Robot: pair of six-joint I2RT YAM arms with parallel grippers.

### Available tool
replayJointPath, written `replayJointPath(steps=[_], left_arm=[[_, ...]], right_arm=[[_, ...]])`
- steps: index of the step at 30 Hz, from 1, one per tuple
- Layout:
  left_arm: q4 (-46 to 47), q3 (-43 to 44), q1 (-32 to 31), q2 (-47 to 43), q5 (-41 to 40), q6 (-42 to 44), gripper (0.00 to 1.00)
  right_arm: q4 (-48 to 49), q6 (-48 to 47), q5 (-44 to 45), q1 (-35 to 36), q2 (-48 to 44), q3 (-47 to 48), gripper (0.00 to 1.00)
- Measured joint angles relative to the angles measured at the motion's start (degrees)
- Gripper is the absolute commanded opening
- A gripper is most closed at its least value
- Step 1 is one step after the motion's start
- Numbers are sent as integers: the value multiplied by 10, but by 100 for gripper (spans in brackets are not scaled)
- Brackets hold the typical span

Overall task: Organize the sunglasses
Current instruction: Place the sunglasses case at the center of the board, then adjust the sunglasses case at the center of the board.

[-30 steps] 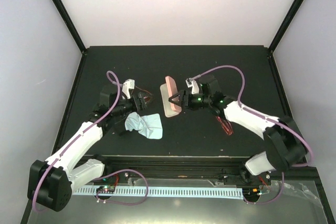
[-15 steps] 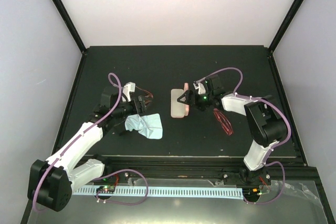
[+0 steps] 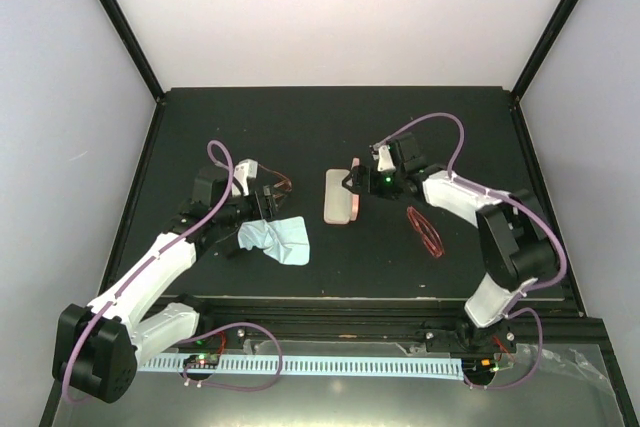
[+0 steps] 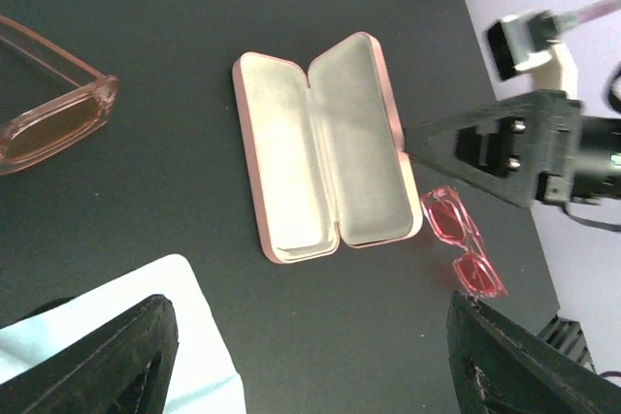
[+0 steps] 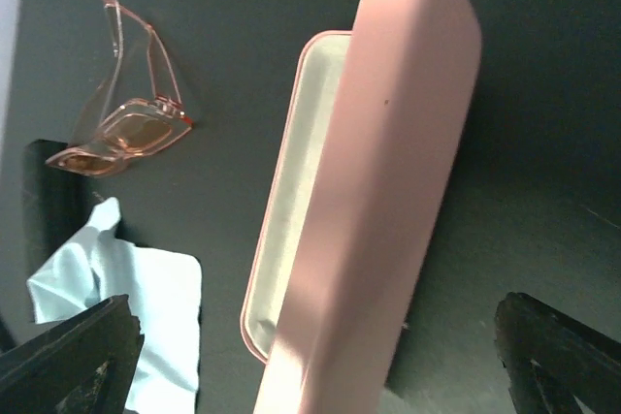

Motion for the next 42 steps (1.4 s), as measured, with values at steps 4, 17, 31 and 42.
replayJointPath(steps=[4, 17, 31, 42], left_arm=[[-17, 0, 0, -2, -20, 8, 76], [-66, 0, 0, -92, -115, 14, 76], [-72, -4, 0, -85, -114, 14, 76], [-72, -4, 0, -71, -108, 14, 76]], right_arm=[[-51, -8, 126, 45, -71, 0, 94], [-76, 37, 291, 253, -8, 104, 43], [-100, 88, 298, 284, 127, 124, 49], [-163, 73, 364, 232, 127, 125, 53]])
